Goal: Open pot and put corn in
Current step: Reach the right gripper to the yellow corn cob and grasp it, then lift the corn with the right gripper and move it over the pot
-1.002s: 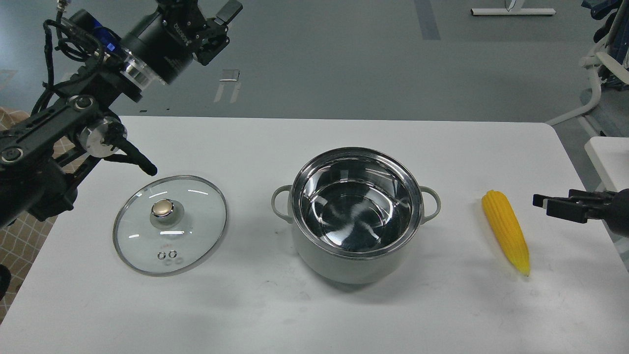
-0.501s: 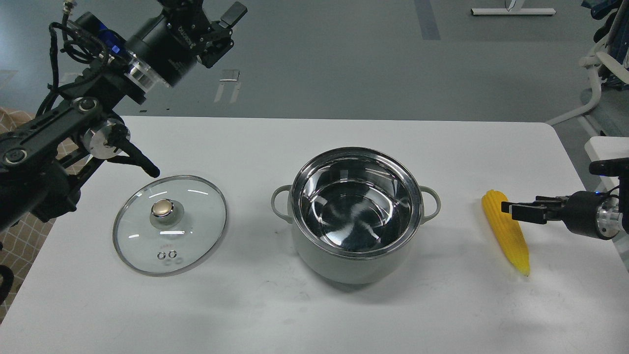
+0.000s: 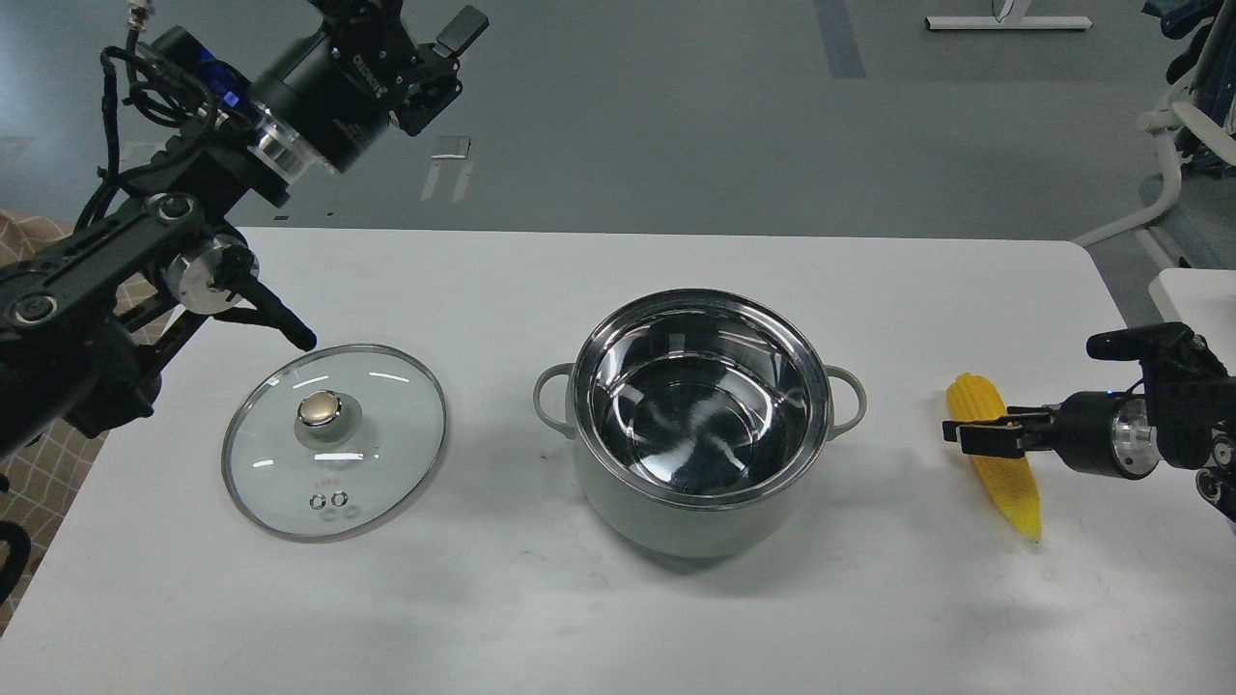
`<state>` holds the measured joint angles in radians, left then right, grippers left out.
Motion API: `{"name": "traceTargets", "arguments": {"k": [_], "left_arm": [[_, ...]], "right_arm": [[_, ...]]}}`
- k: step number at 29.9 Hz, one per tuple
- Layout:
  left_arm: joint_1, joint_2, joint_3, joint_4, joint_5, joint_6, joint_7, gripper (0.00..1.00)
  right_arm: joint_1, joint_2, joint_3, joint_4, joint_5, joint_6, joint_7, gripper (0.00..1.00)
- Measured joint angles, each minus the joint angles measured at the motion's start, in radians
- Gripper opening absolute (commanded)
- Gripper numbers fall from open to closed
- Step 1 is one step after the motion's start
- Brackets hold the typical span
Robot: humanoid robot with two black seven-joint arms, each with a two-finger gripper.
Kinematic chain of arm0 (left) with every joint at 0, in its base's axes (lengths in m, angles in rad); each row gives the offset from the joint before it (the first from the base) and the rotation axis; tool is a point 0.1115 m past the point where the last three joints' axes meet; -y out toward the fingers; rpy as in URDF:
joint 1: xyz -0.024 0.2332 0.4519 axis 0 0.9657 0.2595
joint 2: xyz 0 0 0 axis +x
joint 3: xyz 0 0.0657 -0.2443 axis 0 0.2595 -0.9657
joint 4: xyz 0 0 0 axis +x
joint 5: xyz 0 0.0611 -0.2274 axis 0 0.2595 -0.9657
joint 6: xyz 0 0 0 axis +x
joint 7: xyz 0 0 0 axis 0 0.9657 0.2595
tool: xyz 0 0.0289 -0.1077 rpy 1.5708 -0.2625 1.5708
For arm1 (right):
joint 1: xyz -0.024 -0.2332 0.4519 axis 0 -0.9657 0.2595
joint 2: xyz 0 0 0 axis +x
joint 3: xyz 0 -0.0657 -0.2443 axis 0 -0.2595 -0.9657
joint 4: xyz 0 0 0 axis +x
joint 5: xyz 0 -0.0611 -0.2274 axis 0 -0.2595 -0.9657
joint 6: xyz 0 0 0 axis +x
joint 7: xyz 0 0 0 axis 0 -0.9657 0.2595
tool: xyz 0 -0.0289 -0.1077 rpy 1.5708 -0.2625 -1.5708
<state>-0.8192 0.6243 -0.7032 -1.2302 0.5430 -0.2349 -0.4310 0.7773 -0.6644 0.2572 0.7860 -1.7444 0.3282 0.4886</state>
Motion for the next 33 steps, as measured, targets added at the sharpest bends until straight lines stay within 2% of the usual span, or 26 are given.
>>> {"name": "traceTargets", "arguments": {"k": [1, 2, 3, 4, 10, 15, 19, 24, 30, 33], "left_arm": [[0.0, 0.0, 0.0, 0.0, 0.0, 0.0, 0.0, 0.97], [0.0, 0.0, 0.0, 0.0, 0.0, 0.0, 0.0, 0.97], [0.001, 0.0, 0.0, 0.0, 0.0, 0.0, 0.0, 0.97], [0.001, 0.0, 0.0, 0.0, 0.0, 0.0, 0.0, 0.97], [0.001, 0.001, 0.0, 0.0, 0.0, 0.0, 0.0, 0.97], [0.002, 0.002, 0.001, 0.0, 0.001, 0.0, 0.0, 0.97], [0.002, 0.001, 0.001, 0.0, 0.002, 0.0, 0.0, 0.97], [0.002, -0.002, 0.001, 0.0, 0.002, 0.0, 0.0, 0.97], [0.002, -0.003, 0.002, 0.0, 0.002, -0.001, 0.0, 0.97], [0.001, -0.003, 0.002, 0.0, 0.002, -0.002, 0.001, 0.97]], "right_arm": [[0.0, 0.0, -0.003, 0.001, 0.0, 0.001, 0.0, 0.65], [0.0, 0.0, -0.005, 0.002, 0.0, 0.005, 0.0, 0.5], [0.001, 0.0, -0.006, 0.003, 0.0, 0.01, 0.0, 0.24], [0.002, 0.0, -0.006, 0.003, 0.0, 0.015, 0.0, 0.16], [0.012, 0.0, -0.007, 0.006, -0.001, 0.033, 0.0, 0.0], [0.048, -0.028, -0.007, 0.051, 0.004, 0.034, 0.0, 0.0], [0.151, -0.102, -0.004, 0.137, 0.014, 0.04, 0.0, 0.0], [0.316, -0.179, -0.005, 0.264, 0.018, 0.098, 0.0, 0.0], [0.44, -0.182, -0.011, 0.387, 0.097, 0.157, 0.0, 0.0], [0.488, -0.142, -0.045, 0.418, 0.112, 0.16, 0.0, 0.0]]}}
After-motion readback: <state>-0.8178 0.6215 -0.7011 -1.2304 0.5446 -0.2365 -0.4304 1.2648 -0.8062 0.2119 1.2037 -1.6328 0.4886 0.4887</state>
